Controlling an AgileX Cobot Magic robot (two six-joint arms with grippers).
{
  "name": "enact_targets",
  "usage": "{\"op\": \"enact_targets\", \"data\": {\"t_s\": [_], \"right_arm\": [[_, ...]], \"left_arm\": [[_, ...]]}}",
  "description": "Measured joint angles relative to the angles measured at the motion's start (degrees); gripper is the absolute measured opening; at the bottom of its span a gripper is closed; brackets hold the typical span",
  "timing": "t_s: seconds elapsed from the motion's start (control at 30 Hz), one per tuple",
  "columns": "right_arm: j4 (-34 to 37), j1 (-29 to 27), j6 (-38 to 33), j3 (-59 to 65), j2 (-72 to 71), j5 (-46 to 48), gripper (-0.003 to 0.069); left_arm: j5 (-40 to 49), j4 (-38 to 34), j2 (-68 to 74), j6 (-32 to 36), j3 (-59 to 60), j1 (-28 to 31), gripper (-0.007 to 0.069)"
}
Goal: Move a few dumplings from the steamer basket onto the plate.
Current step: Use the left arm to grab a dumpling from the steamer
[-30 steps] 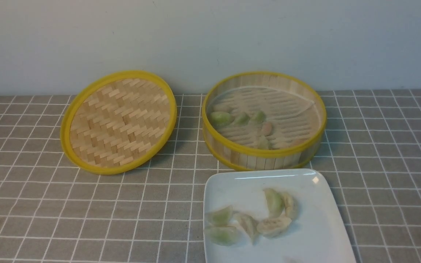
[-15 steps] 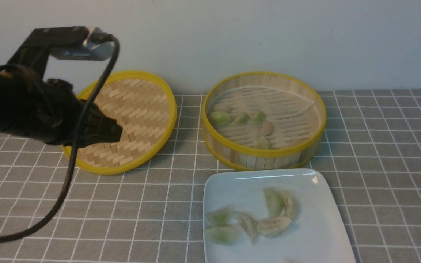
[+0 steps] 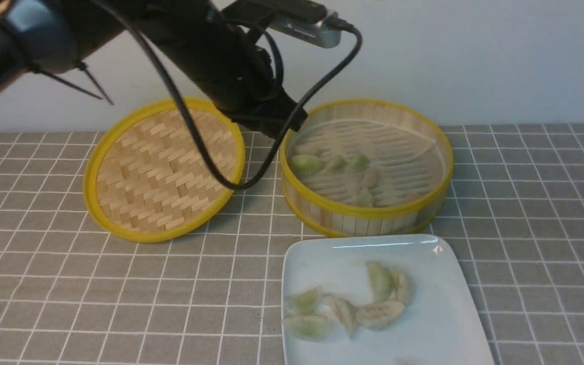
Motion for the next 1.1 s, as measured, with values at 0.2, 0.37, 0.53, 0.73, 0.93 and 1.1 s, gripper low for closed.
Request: {"op": "enact_targets", "data": {"t_s": [0.2, 0.37, 0.53, 0.73, 0.93, 1.1], "right_arm": [[0.1, 0.0, -0.1, -0.2, -0.1, -1.3, -0.0012], [-0.1, 0.0, -0.1, -0.2, -0.1, -2.4, -0.0012], [-0.2, 0.0, -0.1, -0.2, -0.1, -3.0, -0.0011], [-0.4, 0.0, -0.1, -0.2, -0.1, -3.0, -0.0010], [-0.7, 0.0, -0.1, -0.2, -0.1, -3.0, -0.0010], [-0.9, 0.0, -0.1, -0.2, -0.1, -3.0, -0.0010]], "left_arm": [[-1.6, 2.8, 13.2, -0.4, -12.0, -1.4, -0.0004], [-6.6, 6.4, 20.9, -1.0, -16.8, -1.5, 0.0044], [-11.3, 8.4, 24.9, -1.4, -17.5, -1.5, 0.0159], [-16.5, 10.6, 29.0, -1.5, -17.6, -1.5, 0.0361], [-18.5, 11.7, 30.7, -1.5, -17.7, -1.7, 0.0378], [-18.0, 12.1, 31.1, -1.5, -18.2, -1.8, 0.0274]]}}
